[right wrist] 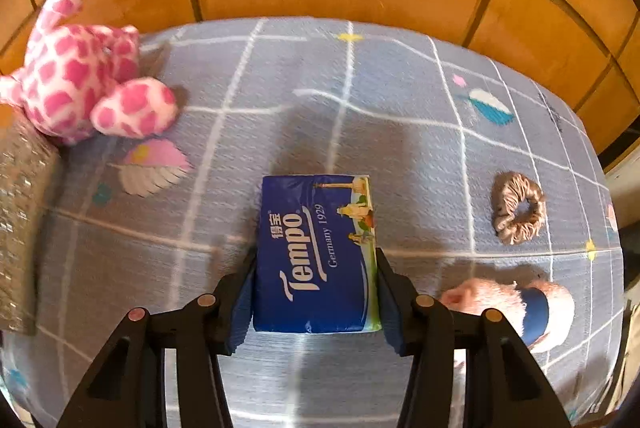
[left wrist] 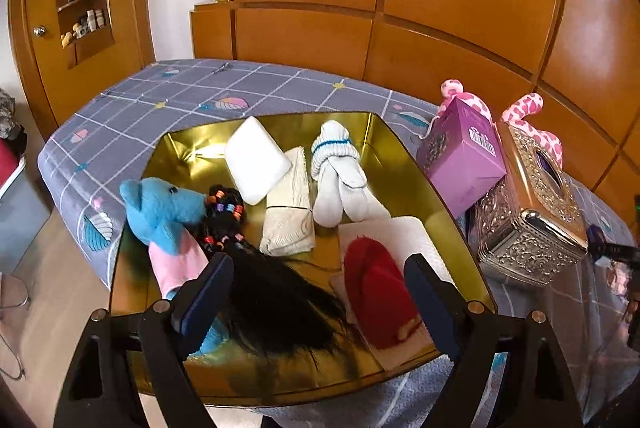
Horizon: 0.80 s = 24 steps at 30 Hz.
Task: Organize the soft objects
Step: 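Lower the Tempo pack into the gold tray and open the right tool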
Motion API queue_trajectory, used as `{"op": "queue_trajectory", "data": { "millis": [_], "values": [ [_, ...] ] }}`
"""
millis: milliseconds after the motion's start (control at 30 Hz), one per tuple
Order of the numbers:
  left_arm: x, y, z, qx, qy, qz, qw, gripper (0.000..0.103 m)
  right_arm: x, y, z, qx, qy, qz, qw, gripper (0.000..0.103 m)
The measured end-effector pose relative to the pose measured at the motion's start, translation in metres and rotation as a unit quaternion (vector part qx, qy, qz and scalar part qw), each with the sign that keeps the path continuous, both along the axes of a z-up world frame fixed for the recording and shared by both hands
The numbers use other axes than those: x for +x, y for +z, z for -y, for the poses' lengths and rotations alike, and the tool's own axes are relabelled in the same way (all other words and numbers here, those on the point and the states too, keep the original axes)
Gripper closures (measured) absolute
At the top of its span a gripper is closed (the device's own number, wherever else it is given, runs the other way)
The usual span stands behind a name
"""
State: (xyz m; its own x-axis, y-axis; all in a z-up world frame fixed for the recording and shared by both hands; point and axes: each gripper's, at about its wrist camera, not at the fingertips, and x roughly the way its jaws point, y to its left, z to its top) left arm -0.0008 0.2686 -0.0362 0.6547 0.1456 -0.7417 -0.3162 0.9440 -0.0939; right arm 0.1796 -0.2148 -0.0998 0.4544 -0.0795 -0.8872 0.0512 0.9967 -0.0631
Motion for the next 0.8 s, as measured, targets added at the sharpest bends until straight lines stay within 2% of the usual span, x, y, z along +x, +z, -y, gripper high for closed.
{"op": "queue_trajectory", "data": {
  "millis": [267,500,800],
  "values": [
    [0.0,0.004,0.002,-0.001,-0.004,0.004,1.0,0.014,0.001,0.042,-0.053,0.043,0.057,0.048,0.996,0.05],
    [-0.002,0.009,0.007,0.001,-0.011,0.008,0.9999,0.014,0.004,0.086,-0.122,0.064,0.13,0.094,0.985,0.05],
    [-0.004,0.01,0.007,0.003,-0.013,0.008,0.9999,0.013,0.008,0.107,-0.2,0.084,0.192,0.116,0.971,0.051]
  ]
}}
